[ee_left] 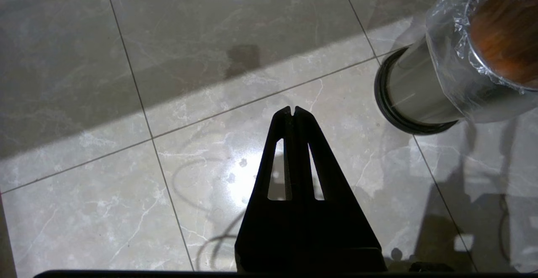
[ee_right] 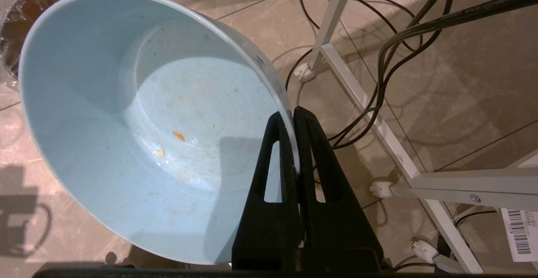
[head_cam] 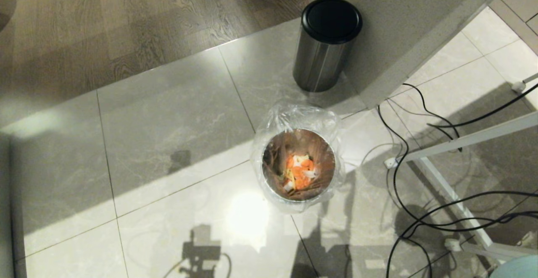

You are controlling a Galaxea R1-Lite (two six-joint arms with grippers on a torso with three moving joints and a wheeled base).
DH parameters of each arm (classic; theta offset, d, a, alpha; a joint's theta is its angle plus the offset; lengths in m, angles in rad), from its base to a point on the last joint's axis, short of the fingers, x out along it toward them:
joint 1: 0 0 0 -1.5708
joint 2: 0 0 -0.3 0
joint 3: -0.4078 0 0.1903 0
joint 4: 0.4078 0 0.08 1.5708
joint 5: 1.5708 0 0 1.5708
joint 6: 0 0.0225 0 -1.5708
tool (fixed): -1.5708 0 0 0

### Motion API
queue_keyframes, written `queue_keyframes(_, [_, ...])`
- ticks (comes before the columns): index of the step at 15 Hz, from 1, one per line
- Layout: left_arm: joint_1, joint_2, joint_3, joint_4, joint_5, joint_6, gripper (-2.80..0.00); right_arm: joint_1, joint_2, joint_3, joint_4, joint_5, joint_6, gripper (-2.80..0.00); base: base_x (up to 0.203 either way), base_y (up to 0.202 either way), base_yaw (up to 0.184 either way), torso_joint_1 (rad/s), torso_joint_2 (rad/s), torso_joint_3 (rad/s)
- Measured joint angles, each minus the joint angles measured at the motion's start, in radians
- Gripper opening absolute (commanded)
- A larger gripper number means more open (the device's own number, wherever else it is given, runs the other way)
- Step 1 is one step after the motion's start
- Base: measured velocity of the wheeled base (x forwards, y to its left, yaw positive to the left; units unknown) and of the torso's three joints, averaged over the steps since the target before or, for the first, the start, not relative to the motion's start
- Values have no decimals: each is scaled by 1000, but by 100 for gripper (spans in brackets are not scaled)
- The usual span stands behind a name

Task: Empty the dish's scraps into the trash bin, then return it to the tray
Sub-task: Put the bowl back to the table

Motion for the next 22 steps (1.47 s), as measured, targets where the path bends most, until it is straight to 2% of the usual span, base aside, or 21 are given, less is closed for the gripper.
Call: queue_keyframes(22, [0, 0, 0, 0, 0, -2, -280, 0, -1, 0, 0, 0, 0, -280, 0, 0, 0, 0, 0, 0])
